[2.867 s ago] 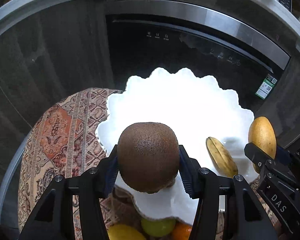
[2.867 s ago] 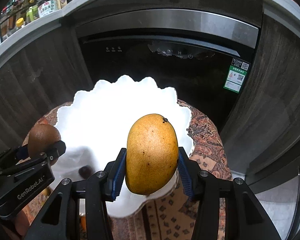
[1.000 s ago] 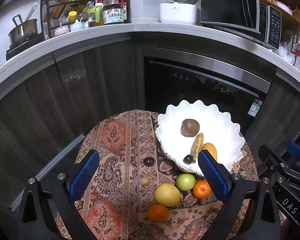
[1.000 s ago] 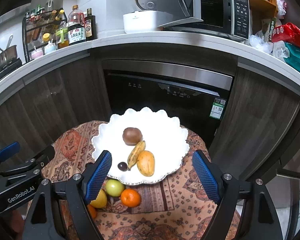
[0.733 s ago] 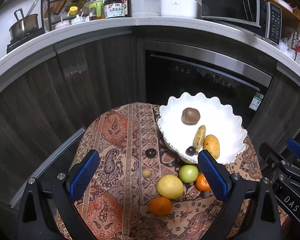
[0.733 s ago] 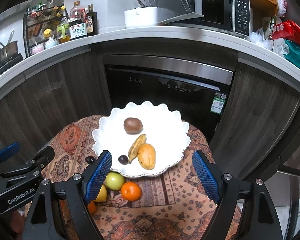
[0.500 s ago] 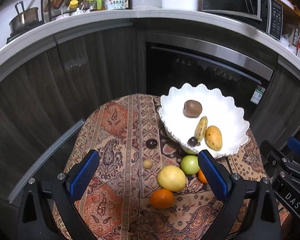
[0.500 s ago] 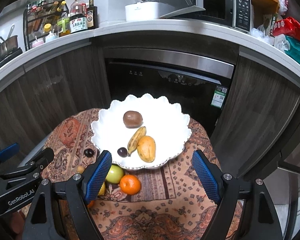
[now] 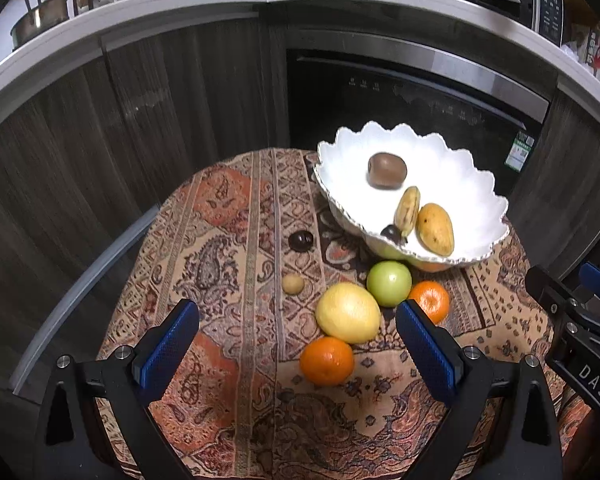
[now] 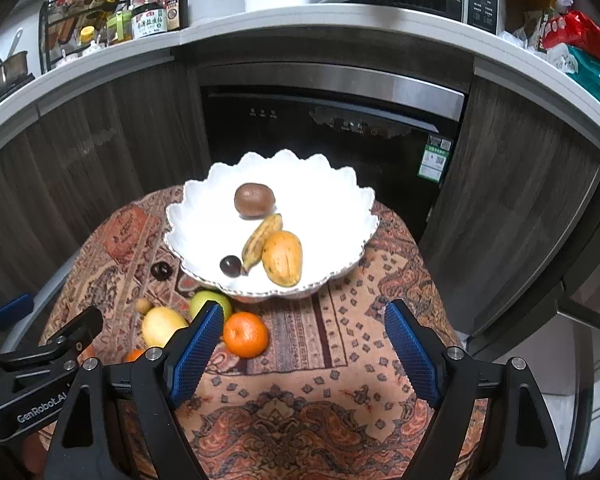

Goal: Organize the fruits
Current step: 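Reach the left tool to the large orange while the right tool reaches the tangerine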

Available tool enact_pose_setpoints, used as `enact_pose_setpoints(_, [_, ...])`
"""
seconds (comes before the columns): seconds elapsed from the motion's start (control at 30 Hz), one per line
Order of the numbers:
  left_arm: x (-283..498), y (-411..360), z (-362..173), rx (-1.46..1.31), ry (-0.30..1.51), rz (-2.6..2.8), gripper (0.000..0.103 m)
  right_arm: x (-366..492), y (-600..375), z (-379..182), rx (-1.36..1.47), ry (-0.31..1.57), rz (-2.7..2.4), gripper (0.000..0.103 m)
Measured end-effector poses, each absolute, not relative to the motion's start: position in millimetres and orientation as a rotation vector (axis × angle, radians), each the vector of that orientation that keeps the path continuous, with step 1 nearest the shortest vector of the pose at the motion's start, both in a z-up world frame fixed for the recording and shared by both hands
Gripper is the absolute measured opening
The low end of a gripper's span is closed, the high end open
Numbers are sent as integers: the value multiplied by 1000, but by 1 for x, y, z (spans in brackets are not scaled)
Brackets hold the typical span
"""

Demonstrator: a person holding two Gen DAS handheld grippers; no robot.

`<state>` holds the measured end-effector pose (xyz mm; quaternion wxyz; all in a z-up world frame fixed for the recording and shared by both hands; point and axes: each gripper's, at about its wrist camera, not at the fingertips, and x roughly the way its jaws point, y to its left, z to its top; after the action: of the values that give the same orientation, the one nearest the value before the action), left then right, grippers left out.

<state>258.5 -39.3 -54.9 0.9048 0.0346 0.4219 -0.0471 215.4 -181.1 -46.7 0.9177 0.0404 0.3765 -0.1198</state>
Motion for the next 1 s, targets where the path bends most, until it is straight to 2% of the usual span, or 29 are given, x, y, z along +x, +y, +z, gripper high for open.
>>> enact_pose_setpoints(0.5, [256, -45, -102, 105, 948, -101, 97, 214, -184, -89, 96, 849, -255, 83])
enact_pose_setpoints(1.0, [261, -54, -142, 132, 1014, -141, 83, 218, -186, -116, 114, 905, -258, 83])
